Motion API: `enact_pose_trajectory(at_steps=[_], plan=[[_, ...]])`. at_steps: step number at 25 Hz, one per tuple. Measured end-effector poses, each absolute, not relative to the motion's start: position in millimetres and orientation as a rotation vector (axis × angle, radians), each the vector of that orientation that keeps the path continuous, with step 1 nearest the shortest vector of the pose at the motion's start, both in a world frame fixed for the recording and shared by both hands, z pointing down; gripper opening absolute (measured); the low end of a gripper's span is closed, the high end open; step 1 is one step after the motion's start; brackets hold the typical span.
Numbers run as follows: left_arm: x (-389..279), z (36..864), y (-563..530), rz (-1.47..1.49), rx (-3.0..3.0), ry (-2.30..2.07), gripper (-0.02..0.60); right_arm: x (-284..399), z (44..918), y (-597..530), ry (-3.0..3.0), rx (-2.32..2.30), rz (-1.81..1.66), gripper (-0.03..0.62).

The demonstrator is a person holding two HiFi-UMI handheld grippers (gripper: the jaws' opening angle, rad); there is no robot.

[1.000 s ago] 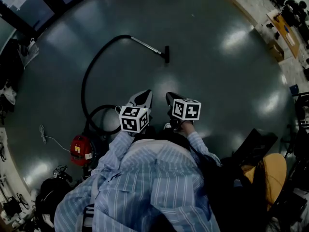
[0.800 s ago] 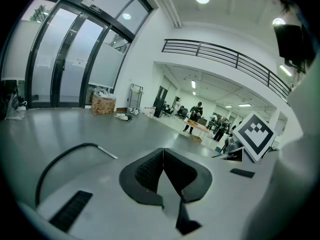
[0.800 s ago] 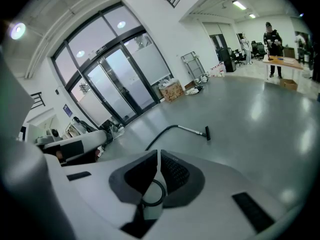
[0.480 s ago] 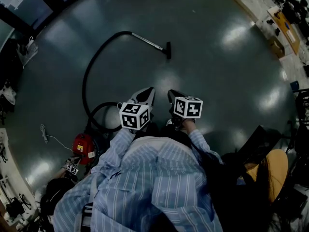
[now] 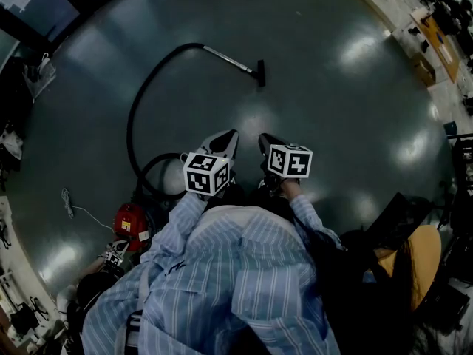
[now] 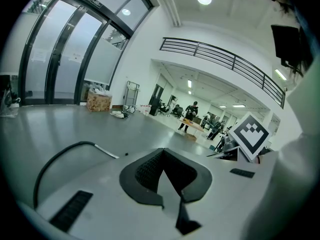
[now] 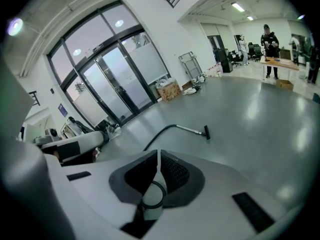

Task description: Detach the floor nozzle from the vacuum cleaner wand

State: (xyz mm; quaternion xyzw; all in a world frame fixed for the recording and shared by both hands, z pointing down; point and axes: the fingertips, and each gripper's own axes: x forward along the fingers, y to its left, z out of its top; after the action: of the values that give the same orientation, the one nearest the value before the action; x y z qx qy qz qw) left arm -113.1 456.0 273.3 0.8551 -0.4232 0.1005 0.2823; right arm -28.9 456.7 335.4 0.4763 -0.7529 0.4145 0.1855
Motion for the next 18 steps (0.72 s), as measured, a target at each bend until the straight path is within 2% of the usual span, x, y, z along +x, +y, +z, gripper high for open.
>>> enact_pose_trajectory(at_steps=[12,18], plan=[[-159.5,293.1,457.8,0.258,2.260,-1.135,0.008,-66.1,349.3,456.9,-2.104,1.356,1.149,0.026],[-160.7,302.5,453.8,0.255,2.237,-1.113,0.008,-58.9,351.6,453.3,-2.072,1.397,1.153,0.026]])
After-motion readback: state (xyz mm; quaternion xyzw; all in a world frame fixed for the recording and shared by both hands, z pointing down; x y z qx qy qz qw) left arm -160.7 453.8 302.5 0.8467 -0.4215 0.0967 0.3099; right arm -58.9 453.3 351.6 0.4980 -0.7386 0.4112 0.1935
